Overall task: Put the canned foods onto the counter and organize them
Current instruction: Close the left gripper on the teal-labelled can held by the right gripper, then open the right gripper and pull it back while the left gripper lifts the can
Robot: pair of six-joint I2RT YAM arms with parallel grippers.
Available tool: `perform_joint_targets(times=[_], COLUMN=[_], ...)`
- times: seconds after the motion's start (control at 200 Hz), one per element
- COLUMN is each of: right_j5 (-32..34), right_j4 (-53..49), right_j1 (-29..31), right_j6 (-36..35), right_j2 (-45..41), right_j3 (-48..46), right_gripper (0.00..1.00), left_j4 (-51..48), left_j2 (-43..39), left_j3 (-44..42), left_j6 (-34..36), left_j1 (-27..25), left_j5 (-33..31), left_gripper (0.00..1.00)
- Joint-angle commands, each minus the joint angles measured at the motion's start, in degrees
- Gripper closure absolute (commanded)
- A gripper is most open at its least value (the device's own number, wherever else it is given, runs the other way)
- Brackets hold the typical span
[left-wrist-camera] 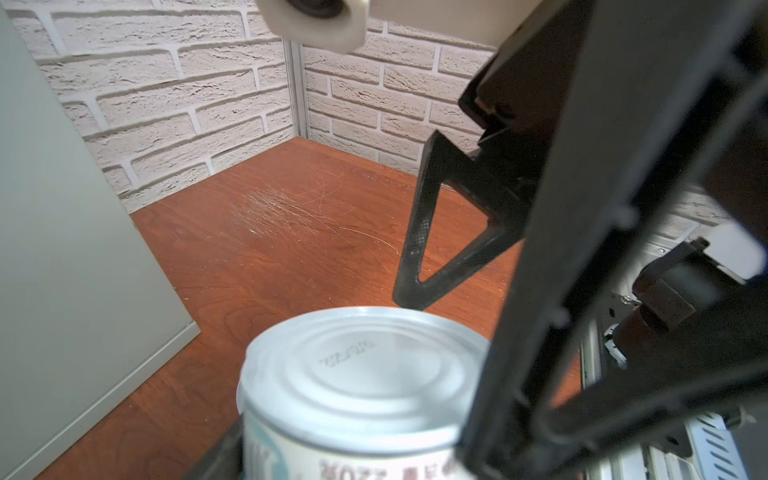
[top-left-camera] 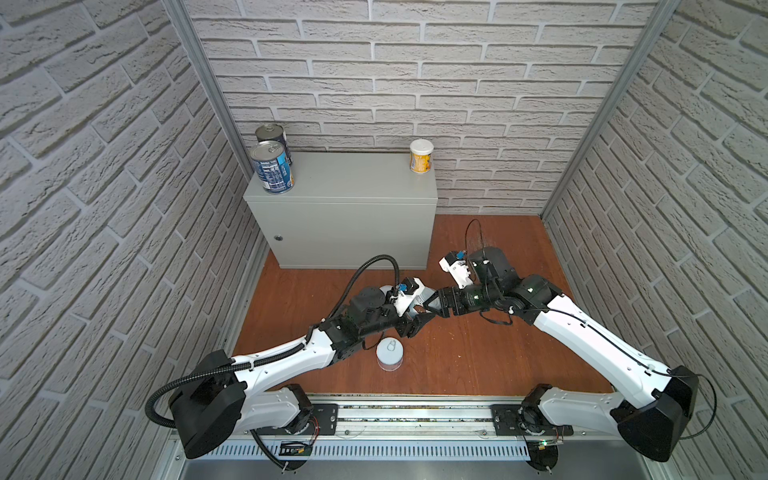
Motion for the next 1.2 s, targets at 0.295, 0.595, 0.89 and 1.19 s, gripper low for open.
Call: perform_joint_targets(times=[0.295, 0.595, 0.89, 1.19], right_j5=[2.54, 8.07, 6.92, 7.62], right_j4=[8.82, 13.56, 27.48, 27.36], right_j1=[-0.27, -0.28, -0.29, -0.29], right_j6=[2.32, -0.5, -0.82, -5.42], right_j2=[-5.53, -12.11, -20.87, -27.69], right_j3=[-6.68, -9.17, -21.05, -23.2], right_gripper=[0.16, 0.15, 0.13, 0.01], left_j4=[-0.89, -6.59, -9.13, -12.73], left_j2=[-6.99, -13.31, -9.67, -4.84], left_j3=[0.42, -0.5, 5.79, 17.26], left_j6=[-1.38, -3.61, -4.95, -4.08], left_j1=[1.95, 5.33, 6.74, 6.99], left_j5=[-4.52, -11.26, -13.1, -13.31], left_gripper=[0.44, 0.44, 0.44, 0.44])
